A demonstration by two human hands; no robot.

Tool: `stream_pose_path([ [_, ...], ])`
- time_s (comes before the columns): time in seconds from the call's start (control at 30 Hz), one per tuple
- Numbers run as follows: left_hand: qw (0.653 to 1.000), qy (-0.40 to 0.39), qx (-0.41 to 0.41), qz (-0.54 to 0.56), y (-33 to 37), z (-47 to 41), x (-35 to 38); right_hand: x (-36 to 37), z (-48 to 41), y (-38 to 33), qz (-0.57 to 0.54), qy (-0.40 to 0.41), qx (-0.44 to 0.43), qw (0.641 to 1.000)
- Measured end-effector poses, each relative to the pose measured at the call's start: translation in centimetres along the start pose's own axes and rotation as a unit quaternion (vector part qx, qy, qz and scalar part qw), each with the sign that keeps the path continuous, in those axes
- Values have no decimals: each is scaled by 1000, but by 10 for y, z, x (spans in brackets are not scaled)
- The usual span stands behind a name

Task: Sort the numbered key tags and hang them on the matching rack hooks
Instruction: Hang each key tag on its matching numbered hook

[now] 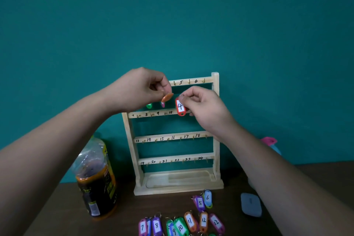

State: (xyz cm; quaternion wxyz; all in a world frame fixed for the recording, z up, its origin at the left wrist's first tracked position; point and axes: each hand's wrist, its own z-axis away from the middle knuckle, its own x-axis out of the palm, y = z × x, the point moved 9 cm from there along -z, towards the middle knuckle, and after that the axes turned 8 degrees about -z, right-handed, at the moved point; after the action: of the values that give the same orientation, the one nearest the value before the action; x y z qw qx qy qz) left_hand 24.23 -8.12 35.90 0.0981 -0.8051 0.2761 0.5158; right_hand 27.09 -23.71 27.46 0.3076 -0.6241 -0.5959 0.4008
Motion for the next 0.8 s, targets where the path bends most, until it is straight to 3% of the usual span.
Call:
stream_pose_path([
  [0.3,993,77,-11,-89,-6,-3,-6,-2,-29,-37,127,19,10,992],
  [0.5,991,115,-22,-60,-13,-5,-9,6,-39,-47,208,20,-10,978],
  [0.8,987,149,-37,-39,-15,-7,-3,9,-42,-51,214,6,18,977],
])
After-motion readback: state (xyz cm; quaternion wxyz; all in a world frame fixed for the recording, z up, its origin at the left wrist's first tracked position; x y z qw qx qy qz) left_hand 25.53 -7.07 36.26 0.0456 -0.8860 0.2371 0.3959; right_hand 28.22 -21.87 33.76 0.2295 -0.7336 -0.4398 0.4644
